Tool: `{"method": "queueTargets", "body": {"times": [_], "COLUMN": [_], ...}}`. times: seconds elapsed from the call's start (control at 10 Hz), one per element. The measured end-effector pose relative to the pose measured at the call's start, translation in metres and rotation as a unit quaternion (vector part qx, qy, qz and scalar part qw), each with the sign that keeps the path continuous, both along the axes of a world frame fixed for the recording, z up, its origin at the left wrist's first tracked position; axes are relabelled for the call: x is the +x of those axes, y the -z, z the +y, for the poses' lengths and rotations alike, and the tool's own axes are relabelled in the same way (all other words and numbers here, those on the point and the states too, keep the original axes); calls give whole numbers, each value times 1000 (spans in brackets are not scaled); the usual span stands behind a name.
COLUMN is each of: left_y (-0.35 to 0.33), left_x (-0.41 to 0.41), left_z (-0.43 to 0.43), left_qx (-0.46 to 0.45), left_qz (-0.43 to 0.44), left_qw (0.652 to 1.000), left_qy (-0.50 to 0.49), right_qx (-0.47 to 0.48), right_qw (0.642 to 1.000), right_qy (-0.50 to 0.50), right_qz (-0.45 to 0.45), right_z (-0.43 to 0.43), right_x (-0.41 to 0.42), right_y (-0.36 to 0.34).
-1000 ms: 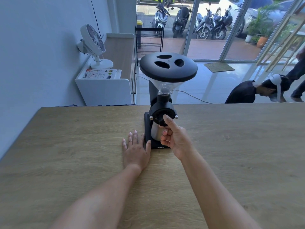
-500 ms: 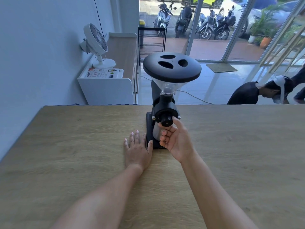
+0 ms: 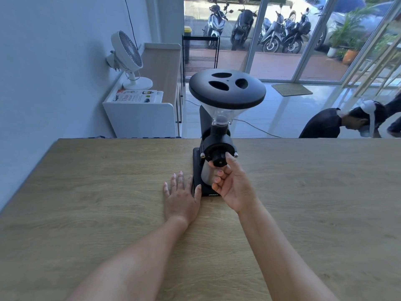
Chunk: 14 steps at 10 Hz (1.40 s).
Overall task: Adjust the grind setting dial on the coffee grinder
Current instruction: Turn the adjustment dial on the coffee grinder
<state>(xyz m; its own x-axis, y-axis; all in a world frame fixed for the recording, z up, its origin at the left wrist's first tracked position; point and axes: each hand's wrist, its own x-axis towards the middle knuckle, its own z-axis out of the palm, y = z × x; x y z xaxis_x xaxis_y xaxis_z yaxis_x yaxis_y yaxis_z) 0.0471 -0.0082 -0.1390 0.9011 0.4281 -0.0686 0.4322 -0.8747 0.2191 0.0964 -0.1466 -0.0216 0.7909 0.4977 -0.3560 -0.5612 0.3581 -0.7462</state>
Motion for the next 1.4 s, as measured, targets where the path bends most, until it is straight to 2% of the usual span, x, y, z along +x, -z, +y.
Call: {"method": "queueTargets", "body": {"times": [1.1, 1.4], "left_y": [1, -2], "left_x": [0, 0], "left_z": [0, 0], "left_qx": [1, -4], "left_qz": [0, 2], "left_qw": [1000, 1000], "left_qy": [-1, -2], "right_qx": [-14, -49], "right_qw": [1000, 998], "right_qy": [20, 42], "right_qz": [2, -8], "right_z": [0, 1], "right_x": [0, 0], "right_y": [-2, -4]}}
